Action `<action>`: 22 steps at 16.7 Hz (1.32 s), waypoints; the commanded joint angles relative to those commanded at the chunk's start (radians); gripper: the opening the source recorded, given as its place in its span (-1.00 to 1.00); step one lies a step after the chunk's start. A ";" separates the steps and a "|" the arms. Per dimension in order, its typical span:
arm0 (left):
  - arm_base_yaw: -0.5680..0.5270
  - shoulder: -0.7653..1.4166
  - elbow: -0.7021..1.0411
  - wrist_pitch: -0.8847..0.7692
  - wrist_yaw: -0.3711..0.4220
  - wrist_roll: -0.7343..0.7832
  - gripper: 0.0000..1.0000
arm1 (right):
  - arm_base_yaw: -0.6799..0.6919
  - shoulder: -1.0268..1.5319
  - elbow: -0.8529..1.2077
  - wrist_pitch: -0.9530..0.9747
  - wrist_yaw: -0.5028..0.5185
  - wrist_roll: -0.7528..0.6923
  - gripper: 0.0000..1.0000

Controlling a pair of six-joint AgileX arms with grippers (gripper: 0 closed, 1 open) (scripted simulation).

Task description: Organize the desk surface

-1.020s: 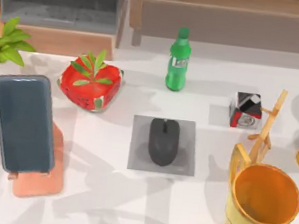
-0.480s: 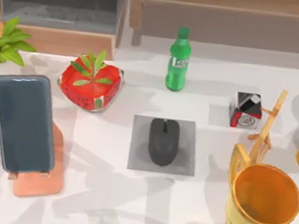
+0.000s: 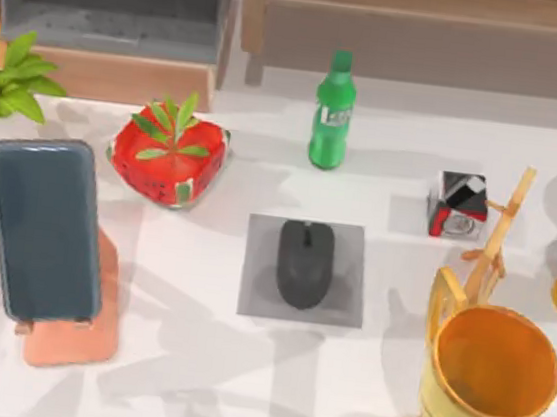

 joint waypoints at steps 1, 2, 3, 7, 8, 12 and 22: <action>0.000 0.000 0.000 0.000 0.000 0.000 1.00 | 0.000 0.000 0.000 0.000 0.000 0.000 -0.51; 0.000 0.000 0.000 0.000 0.000 0.000 1.00 | 0.000 0.000 0.000 0.000 0.000 0.000 -0.66; 0.000 0.000 0.000 0.000 0.000 0.000 1.00 | 0.000 0.000 0.000 0.000 0.000 0.000 -0.81; 0.000 0.000 0.000 0.000 0.000 0.000 1.00 | 0.000 0.000 0.000 0.000 0.000 0.000 -1.00; 0.000 0.000 0.000 0.000 0.000 0.000 1.00 | 0.000 0.000 0.000 0.000 0.000 0.000 -1.00; 0.000 0.000 0.000 0.000 0.000 0.000 1.00 | 0.000 0.000 0.000 0.000 0.000 0.000 -1.00; 0.000 0.000 0.000 0.000 0.000 0.000 1.00 | -0.002 -0.048 -0.008 -0.041 -0.001 0.002 -1.00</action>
